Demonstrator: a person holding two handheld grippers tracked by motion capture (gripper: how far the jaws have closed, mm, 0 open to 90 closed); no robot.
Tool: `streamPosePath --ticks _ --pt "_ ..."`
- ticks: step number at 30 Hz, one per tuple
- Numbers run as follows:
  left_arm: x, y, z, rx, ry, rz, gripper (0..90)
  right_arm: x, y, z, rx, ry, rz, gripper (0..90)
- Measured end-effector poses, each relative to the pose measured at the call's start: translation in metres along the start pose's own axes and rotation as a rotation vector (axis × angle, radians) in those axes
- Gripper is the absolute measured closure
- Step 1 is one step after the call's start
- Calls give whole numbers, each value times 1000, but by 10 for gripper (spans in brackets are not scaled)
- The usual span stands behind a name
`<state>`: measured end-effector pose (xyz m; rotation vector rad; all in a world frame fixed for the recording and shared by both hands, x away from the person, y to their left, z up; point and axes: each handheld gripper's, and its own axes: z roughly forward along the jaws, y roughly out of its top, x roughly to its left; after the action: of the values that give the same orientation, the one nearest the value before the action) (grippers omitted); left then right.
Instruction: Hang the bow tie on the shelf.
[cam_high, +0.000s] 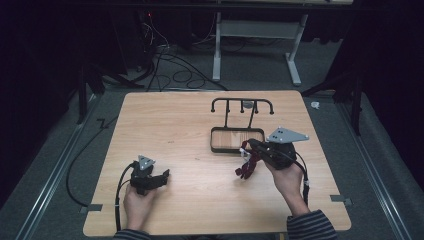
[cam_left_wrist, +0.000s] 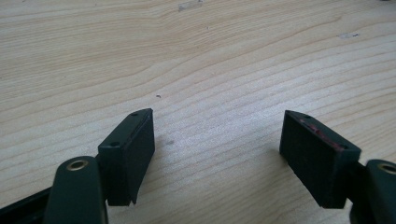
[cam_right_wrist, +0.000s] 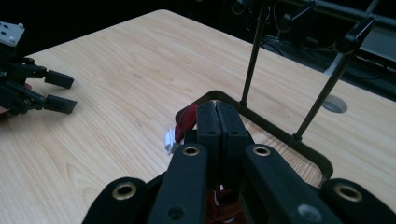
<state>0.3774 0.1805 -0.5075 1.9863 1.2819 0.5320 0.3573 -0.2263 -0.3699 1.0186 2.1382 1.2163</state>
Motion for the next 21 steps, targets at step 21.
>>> streamPosePath --ticks 21 --pt "0 0 0 -1 -5 0 271 -12 34 2 -2 -41 -33 900"
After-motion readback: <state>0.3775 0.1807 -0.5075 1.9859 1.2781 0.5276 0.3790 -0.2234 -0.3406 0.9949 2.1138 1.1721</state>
